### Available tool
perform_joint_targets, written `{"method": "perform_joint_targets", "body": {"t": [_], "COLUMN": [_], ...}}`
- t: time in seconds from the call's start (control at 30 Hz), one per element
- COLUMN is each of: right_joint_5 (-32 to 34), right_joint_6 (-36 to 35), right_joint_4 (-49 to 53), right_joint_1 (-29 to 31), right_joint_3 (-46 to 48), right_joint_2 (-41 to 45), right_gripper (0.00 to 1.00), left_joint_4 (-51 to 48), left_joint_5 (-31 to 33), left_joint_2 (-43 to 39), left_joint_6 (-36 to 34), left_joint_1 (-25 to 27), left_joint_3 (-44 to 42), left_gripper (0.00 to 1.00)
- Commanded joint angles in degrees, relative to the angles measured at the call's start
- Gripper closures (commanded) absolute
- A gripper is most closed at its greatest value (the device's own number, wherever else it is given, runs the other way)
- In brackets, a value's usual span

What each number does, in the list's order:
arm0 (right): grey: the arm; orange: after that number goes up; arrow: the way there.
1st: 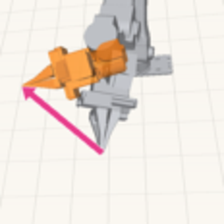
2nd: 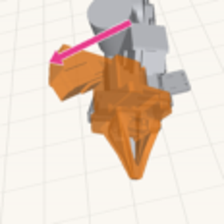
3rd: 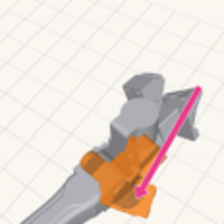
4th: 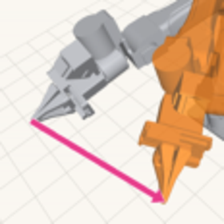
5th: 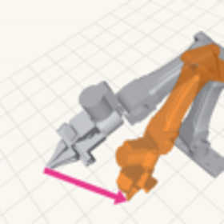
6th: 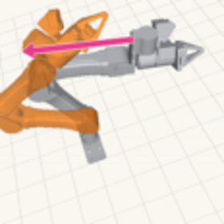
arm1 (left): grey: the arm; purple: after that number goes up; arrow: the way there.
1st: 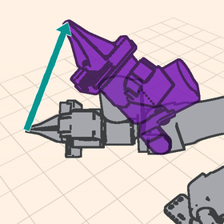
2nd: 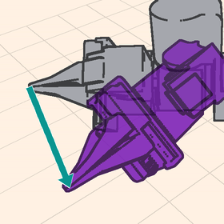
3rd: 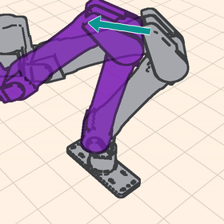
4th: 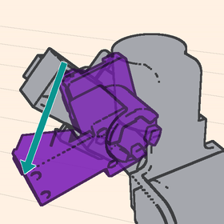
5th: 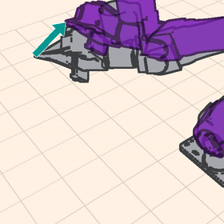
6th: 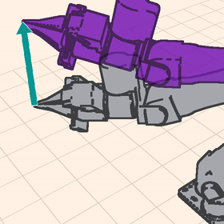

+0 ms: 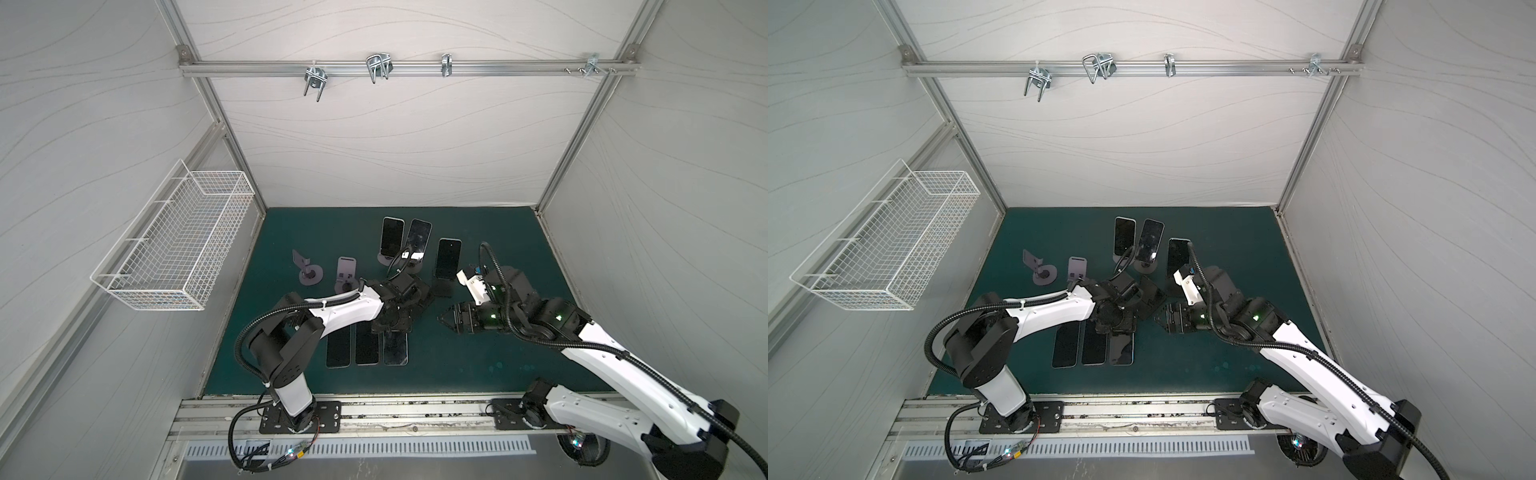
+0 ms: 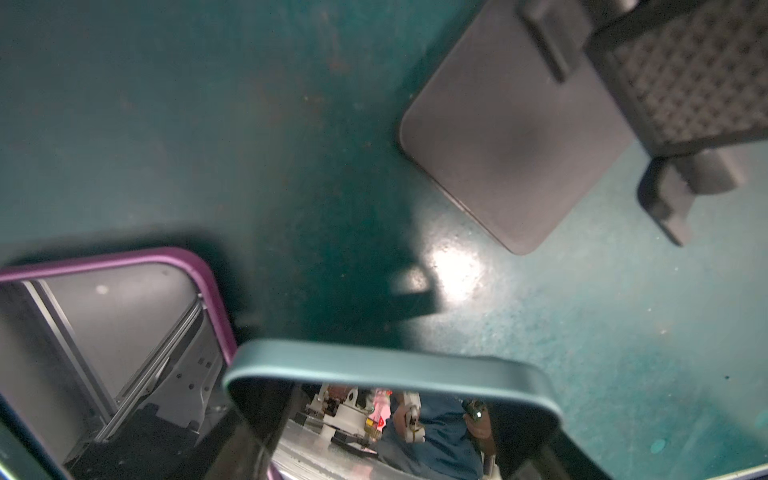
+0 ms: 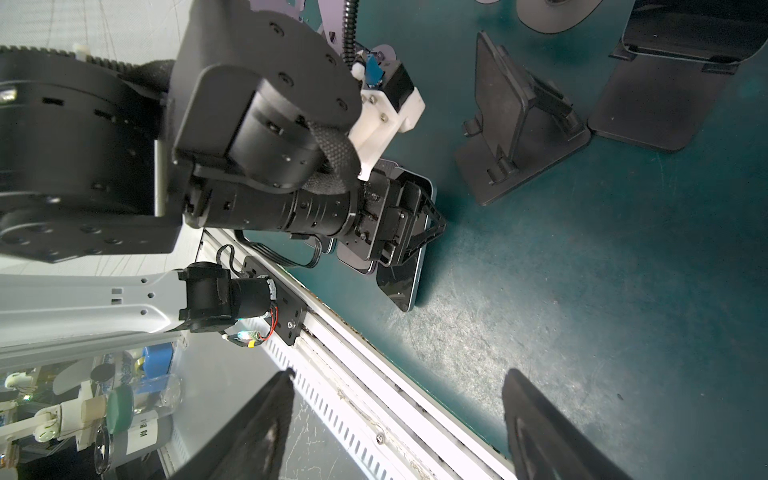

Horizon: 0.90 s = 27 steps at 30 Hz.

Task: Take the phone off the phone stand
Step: 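Lower the mint-framed phone flat beside the pink-framed phone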

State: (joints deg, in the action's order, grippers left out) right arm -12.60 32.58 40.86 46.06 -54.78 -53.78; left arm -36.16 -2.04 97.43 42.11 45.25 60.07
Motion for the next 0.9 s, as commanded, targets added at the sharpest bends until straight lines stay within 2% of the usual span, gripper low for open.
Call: {"method": "perform_joint_targets", "body": {"t": [0.0,0.87], "right_joint_5": [0.2,3.3], "right_joint_6": [-1.0,-1.6], "right_joint_4": [0.6,1.1], "right_joint_1": [0.2,0.1], "right_joint_3": [-1.0,-1.1], "right_joint_2": [0.2,1.1], "right_gripper": [0.2,0.19], "left_joint_4": [-1.3,-4.4], "left_joint_5": [0.1,3.8], "left_joint_2": [1.3,7.2], "left_joint_6": [-0.4,0.6], "left_joint_1": [-0.1,-0.3], "left_joint_3": [2.7,6.1], "left_gripper": [0.42,0.36]}}
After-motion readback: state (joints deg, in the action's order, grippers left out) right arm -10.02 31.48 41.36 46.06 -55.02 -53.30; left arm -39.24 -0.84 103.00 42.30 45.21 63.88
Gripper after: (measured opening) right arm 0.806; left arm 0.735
